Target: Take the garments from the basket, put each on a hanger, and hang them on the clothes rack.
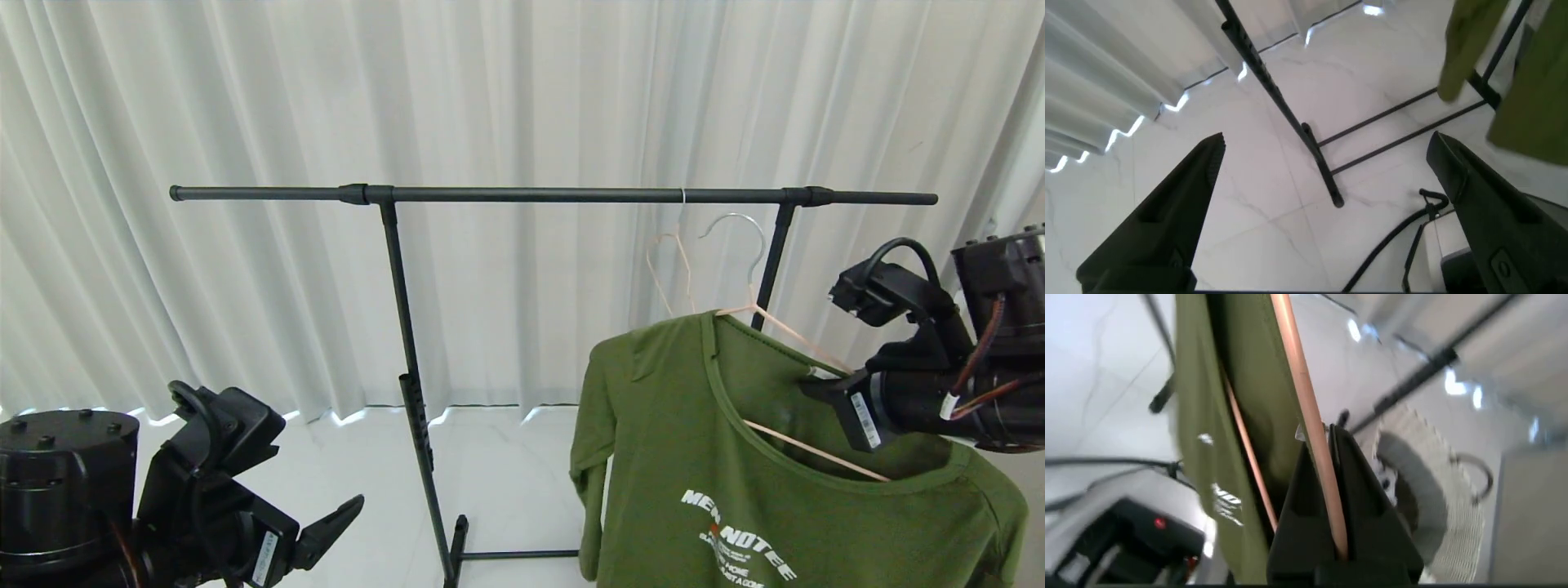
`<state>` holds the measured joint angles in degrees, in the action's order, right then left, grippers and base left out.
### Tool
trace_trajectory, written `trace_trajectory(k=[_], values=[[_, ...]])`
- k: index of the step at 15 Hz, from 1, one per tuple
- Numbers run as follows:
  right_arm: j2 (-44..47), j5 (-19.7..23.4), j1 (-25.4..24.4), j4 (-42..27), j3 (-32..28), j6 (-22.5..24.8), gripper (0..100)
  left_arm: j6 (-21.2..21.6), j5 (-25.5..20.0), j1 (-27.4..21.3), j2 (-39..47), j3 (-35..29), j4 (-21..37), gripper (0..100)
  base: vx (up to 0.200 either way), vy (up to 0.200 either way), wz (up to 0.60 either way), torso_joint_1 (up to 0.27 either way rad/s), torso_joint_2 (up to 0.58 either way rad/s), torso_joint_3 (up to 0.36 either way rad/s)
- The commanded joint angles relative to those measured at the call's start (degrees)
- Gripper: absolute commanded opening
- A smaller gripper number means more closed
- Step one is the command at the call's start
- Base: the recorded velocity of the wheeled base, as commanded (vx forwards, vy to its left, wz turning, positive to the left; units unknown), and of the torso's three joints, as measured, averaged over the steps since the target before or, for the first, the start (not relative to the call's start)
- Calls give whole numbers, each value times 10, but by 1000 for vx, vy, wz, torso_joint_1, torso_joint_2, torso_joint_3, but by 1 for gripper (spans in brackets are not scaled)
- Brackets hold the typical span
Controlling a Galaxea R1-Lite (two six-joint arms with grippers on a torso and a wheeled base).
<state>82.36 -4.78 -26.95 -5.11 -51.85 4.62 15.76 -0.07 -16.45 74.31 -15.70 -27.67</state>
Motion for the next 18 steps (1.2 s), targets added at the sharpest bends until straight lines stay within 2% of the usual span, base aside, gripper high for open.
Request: trace_trajectory(k=[1, 4, 8, 13, 18], values=[[61, -44, -2, -26, -56, -55, 0, 1, 5, 0, -2, 0, -1, 100, 0, 0, 0, 0, 0, 0], [109, -66, -3, -46, -125, -109, 0, 1, 5, -1, -4, 0, -1, 100, 0, 0, 0, 0, 0, 0], [129, -65, -9, -44, -167, -110, 0, 0, 5, -2, -4, 0, -1, 100, 0, 0, 0, 0, 0, 0], [134, -64, -30, -42, -174, -112, 0, 0, 5, -3, -5, 0, -1, 100, 0, 0, 0, 0, 0, 0], [144, -64, -42, -42, -193, -112, 0, 0, 5, -2, -6, 0, -1, 100, 200, 0, 0, 1, 3, 5]])
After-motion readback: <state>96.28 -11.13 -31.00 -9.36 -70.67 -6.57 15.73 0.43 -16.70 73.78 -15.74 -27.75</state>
